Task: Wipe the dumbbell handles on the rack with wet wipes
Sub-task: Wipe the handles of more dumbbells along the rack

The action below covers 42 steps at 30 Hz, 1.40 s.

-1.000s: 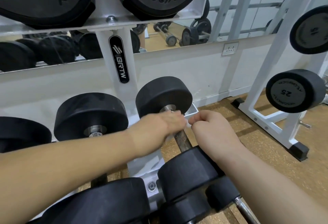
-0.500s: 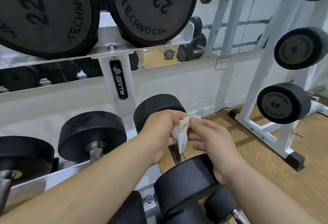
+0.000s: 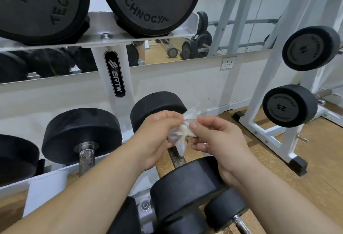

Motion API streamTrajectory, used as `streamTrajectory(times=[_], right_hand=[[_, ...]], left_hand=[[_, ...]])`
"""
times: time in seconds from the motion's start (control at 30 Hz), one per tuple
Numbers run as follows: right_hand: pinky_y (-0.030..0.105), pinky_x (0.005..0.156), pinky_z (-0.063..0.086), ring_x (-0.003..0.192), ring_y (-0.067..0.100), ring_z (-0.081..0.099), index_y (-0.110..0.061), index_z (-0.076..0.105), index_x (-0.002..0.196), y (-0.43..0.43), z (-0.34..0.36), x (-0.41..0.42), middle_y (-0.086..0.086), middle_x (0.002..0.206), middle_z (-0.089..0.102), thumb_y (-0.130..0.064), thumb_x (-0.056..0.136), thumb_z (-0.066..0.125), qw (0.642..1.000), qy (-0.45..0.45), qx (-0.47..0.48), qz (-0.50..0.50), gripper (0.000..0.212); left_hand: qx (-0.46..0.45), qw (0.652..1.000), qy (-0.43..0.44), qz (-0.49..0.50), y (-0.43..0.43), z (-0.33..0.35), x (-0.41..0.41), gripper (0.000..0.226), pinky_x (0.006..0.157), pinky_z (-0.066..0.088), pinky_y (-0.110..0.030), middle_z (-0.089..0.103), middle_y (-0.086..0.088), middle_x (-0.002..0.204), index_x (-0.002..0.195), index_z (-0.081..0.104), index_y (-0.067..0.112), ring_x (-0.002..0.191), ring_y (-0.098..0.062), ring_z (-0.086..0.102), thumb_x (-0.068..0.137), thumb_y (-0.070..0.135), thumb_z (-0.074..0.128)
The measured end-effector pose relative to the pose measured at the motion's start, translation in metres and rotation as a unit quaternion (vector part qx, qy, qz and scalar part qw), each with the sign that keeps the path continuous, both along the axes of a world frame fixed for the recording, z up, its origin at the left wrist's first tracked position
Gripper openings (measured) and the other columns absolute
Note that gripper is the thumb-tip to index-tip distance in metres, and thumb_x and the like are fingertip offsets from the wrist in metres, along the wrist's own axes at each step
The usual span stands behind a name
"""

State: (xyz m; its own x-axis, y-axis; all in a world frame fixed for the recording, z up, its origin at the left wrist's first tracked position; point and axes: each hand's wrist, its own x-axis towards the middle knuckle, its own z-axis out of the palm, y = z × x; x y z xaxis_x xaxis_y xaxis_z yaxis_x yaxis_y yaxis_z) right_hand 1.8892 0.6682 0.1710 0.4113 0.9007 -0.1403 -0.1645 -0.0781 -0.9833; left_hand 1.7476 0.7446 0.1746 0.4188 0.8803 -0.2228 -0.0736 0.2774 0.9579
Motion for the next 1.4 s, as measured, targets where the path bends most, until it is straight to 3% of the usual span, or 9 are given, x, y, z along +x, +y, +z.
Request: streamTrajectory(times=[0.27,0.43,0.57,0.73,0.9,1.0,1.13,1.3,1.4], right_hand=[[0.045,0.085,0.063,0.075,0.017,0.065,0.0,0.078,0.094,0.007,-0.002,0.003,0.009,0.08,0.071,-0.009,0.094,0.071,0.994,-0.077,-0.057,0.048,0.012],[0.042,0.073,0.066,0.079,0.025,0.077,-0.003,0.068,0.101,0.01,0.007,0.004,0.014,0.094,0.079,-0.005,0.101,0.056,0.999,0.03,-0.038,0.01,0.012],[0.046,0.083,0.062,0.092,0.027,0.077,-0.011,0.069,0.109,0.013,0.004,0.0,0.01,0.098,0.08,-0.022,0.108,0.054,0.999,-0.02,-0.036,0.015,0.019],[0.035,0.071,0.056,0.077,0.018,0.07,-0.013,0.07,0.103,0.016,0.0,-0.003,0.009,0.092,0.076,-0.025,0.105,0.06,0.998,-0.055,-0.007,-0.005,0.016],[0.028,0.049,0.031,0.051,0.015,0.039,-0.003,0.07,0.098,0.016,-0.003,0.007,0.003,0.064,0.051,-0.03,0.099,0.07,0.993,-0.113,0.034,0.009,0.026],[0.031,0.054,0.04,0.06,0.022,0.045,0.009,0.068,0.1,0.016,-0.002,0.017,0.013,0.072,0.055,-0.03,0.096,0.072,0.995,-0.083,0.024,0.041,0.04],[0.031,0.064,0.059,0.066,0.021,0.06,0.002,0.073,0.1,0.014,-0.004,0.033,0.013,0.078,0.067,-0.021,0.099,0.066,0.999,0.0,-0.004,0.053,0.024],[0.034,0.063,0.054,0.056,0.015,0.055,-0.015,0.076,0.107,0.011,-0.012,0.05,0.003,0.07,0.064,-0.033,0.104,0.062,0.992,-0.109,-0.056,-0.035,0.023],[0.038,0.092,0.057,0.096,0.013,0.074,-0.023,0.072,0.123,0.008,-0.001,0.033,-0.003,0.108,0.077,-0.054,0.087,0.073,0.989,-0.115,-0.014,0.093,0.047]], left_hand=[[0.075,0.994,0.079,0.025,0.01,-0.004,-0.008,0.012,0.074,0.053,-0.031,0.076,-0.007,0.099,0.105,0.071,0.02,0.086,-0.02,0.068,0.098,0.011,0.066],[0.071,0.988,0.132,-0.039,0.005,-0.008,-0.006,0.02,0.094,0.06,-0.051,0.078,-0.011,0.104,0.105,0.077,0.02,0.098,-0.032,0.075,0.102,0.018,0.057],[-0.007,0.994,0.04,-0.106,0.0,0.0,-0.003,0.032,0.098,0.057,-0.044,0.078,-0.008,0.112,0.118,0.075,0.018,0.111,-0.029,0.073,0.103,0.04,0.06],[-0.104,0.983,-0.038,-0.147,0.003,0.001,-0.01,0.035,0.107,0.052,-0.048,0.072,-0.016,0.126,0.13,0.068,0.005,0.119,-0.031,0.069,0.097,0.016,0.068],[-0.138,0.973,-0.164,-0.084,0.009,0.007,-0.012,0.042,0.113,0.046,-0.052,0.067,-0.025,0.131,0.137,0.057,-0.006,0.123,-0.038,0.065,0.1,0.012,0.061],[-0.162,0.962,-0.215,-0.049,0.01,0.011,-0.015,0.044,0.104,0.054,-0.044,0.069,-0.028,0.126,0.137,0.054,-0.01,0.117,-0.039,0.069,0.098,0.007,0.062],[-0.139,0.971,-0.191,-0.041,0.009,0.015,-0.02,0.045,0.086,0.061,-0.034,0.072,-0.023,0.122,0.136,0.06,-0.003,0.103,-0.026,0.073,0.095,0.013,0.067],[-0.081,0.991,-0.075,-0.077,0.01,0.01,-0.021,0.026,0.083,0.055,-0.037,0.074,-0.015,0.103,0.113,0.072,0.007,0.088,-0.024,0.072,0.091,0.02,0.073],[-0.036,0.993,-0.047,-0.107,0.004,0.008,-0.016,0.026,0.088,0.058,-0.04,0.075,-0.018,0.11,0.121,0.069,0.003,0.1,-0.029,0.074,0.102,0.021,0.063]])
